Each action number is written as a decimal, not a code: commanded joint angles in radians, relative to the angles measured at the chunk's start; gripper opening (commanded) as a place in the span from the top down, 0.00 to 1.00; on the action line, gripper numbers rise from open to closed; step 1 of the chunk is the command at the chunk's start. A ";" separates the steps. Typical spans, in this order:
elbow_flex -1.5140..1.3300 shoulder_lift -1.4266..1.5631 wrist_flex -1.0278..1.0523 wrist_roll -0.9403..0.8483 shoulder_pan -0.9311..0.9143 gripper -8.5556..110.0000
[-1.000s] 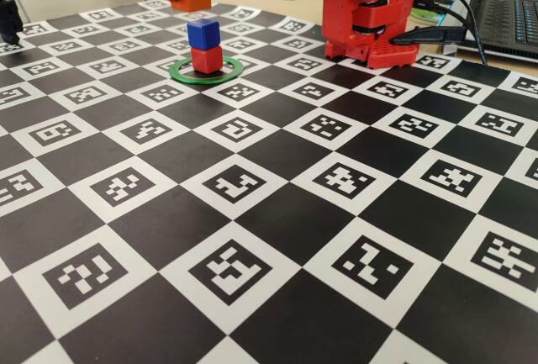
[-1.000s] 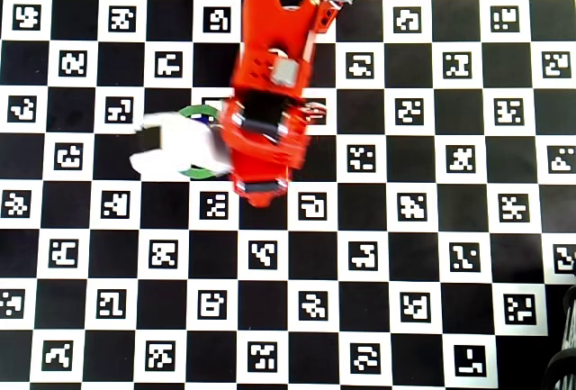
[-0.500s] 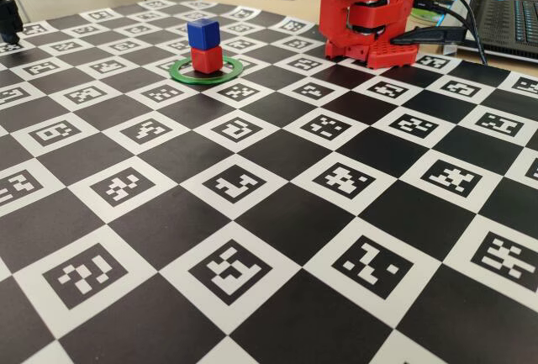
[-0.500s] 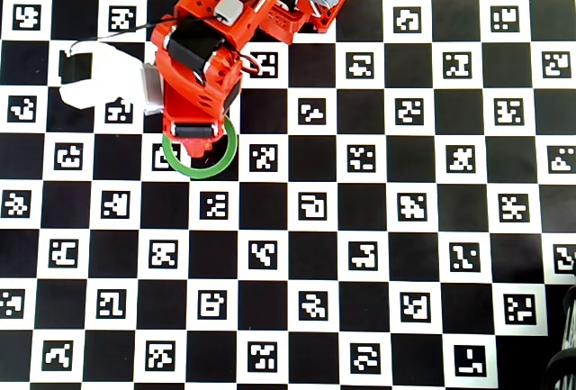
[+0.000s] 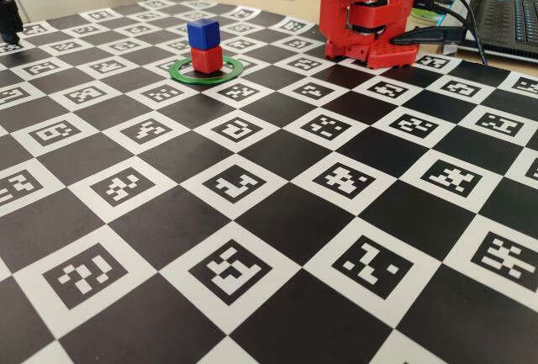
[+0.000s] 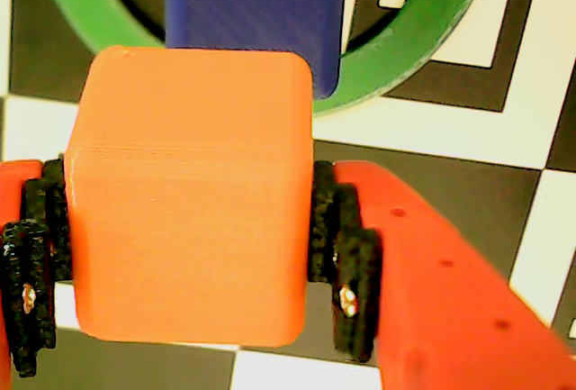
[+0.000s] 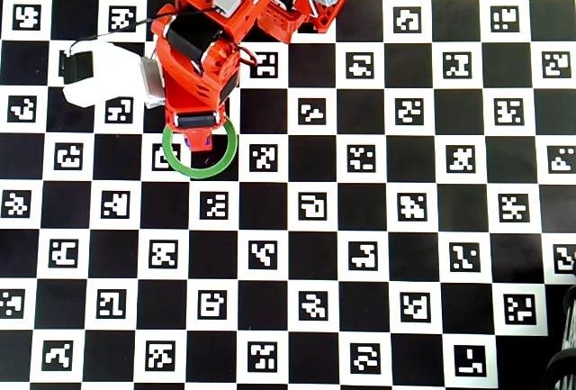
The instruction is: Grab the red cube then put it in the green circle then put the blue cube on top and finally the orange cube on top
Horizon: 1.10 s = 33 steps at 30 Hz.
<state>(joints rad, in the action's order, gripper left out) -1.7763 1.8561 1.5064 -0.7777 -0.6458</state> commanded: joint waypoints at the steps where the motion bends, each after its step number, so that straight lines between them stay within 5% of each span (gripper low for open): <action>1: -0.008 0.067 -0.040 -0.012 -0.018 0.86; 33: -0.179 0.038 -0.204 -0.017 -0.051 0.86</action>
<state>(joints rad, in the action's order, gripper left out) -1.9681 1.8561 1.3146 -0.7915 -0.6796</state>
